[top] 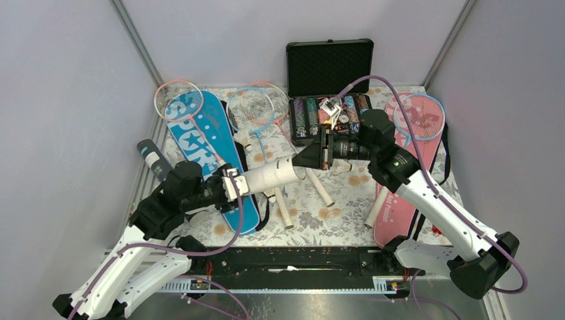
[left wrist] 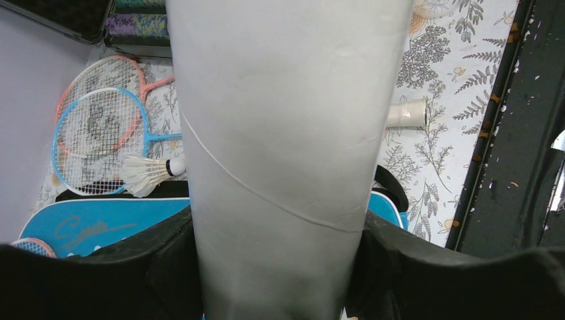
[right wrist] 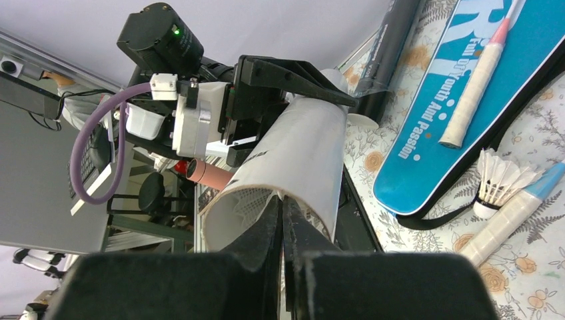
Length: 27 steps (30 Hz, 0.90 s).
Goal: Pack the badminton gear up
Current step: Place the shuttlecock at the shuttle tube.
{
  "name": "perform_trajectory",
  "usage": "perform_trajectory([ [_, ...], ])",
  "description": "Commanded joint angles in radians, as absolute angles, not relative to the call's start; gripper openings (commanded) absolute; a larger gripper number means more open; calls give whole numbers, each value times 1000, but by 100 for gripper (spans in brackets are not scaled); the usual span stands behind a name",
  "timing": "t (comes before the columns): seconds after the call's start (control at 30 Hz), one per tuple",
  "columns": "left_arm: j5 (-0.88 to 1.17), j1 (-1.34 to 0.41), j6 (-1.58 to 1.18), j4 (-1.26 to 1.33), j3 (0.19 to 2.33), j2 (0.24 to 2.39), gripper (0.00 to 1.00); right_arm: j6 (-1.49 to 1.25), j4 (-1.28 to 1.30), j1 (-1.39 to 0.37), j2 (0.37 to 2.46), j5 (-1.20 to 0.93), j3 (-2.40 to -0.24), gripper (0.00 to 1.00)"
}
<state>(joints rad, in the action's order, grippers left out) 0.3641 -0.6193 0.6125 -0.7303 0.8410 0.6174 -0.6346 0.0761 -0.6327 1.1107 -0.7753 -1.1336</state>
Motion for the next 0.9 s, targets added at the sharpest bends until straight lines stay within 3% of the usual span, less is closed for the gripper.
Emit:
perform_trajectory([
  [0.0, 436, -620, 606, -598, 850, 618, 34, -650, 9, -653, 1123, -735, -1133, 0],
  [0.13, 397, -620, 585, -560, 821, 619, 34, -622, 79, -653, 1105, -693, -1147, 3],
  [0.3, 318, -620, 578, -531, 783, 618, 33, -617, 210, -653, 1039, -598, -1179, 48],
  [0.43, 236, -620, 575, -472, 732, 591, 32, -606, 360, -653, 975, -461, -1211, 66],
  [0.63, 86, -620, 575, -392, 666, 533, 32, -616, 562, -653, 887, -159, -1155, 68],
  [0.77, -79, -620, 587, -320, 631, 488, 32, -684, 662, -653, 891, 92, -1030, 64],
  [0.87, -155, -620, 595, -286, 625, 460, 32, -799, 699, -652, 923, 219, -928, 56],
])
